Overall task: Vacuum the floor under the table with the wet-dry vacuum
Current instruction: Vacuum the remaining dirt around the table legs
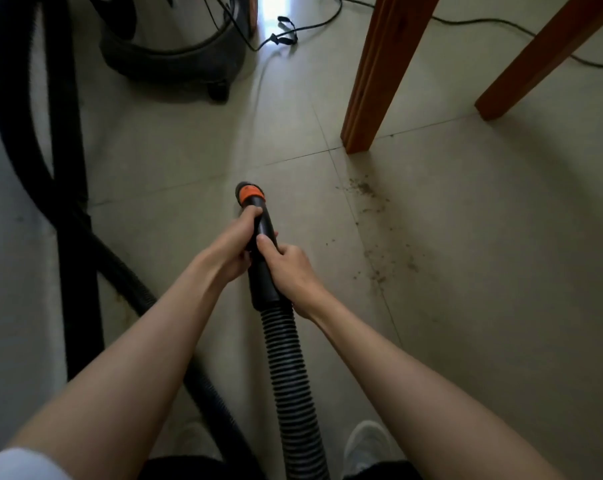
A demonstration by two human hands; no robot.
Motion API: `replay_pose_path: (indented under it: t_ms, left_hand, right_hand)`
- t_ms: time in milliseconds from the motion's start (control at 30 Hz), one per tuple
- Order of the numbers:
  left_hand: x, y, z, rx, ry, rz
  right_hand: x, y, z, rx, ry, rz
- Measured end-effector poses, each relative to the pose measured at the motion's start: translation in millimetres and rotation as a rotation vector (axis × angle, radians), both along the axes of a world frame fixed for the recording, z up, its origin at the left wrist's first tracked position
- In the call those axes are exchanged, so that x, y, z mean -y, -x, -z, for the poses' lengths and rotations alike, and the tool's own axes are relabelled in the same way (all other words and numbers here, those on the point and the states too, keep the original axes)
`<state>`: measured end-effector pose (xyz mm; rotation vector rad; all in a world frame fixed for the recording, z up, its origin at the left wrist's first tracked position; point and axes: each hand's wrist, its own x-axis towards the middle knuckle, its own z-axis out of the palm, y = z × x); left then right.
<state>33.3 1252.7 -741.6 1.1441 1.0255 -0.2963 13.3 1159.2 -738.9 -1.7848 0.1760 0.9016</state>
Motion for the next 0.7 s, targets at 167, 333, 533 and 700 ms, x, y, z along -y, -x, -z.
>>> replay_pose_path:
  t_ms: [167, 333, 533, 700]
  left_hand:
    - [-6.5, -12.0, 5.6, 0.001, -0.023, 0.115]
    - [2.9, -28.8, 15.4, 0.034, -0.043, 0.149]
    - [43.5, -38.1, 11.1, 0.042, -0.013, 0.250]
    - [86.3, -50.6, 5.9, 0.116, -0.040, 0.326]
  right_hand:
    - [-8.4, -8.2, 3.1, 0.006, -0.009, 0.050]
    - [4.1, -18.7, 0.9, -0.072, -0.088, 0.184]
    - [43.9, -24.1, -8.2, -0.181, -0.209, 0.359]
    - [84.7, -34.4, -6.5, -0.182, -0.226, 0.430]
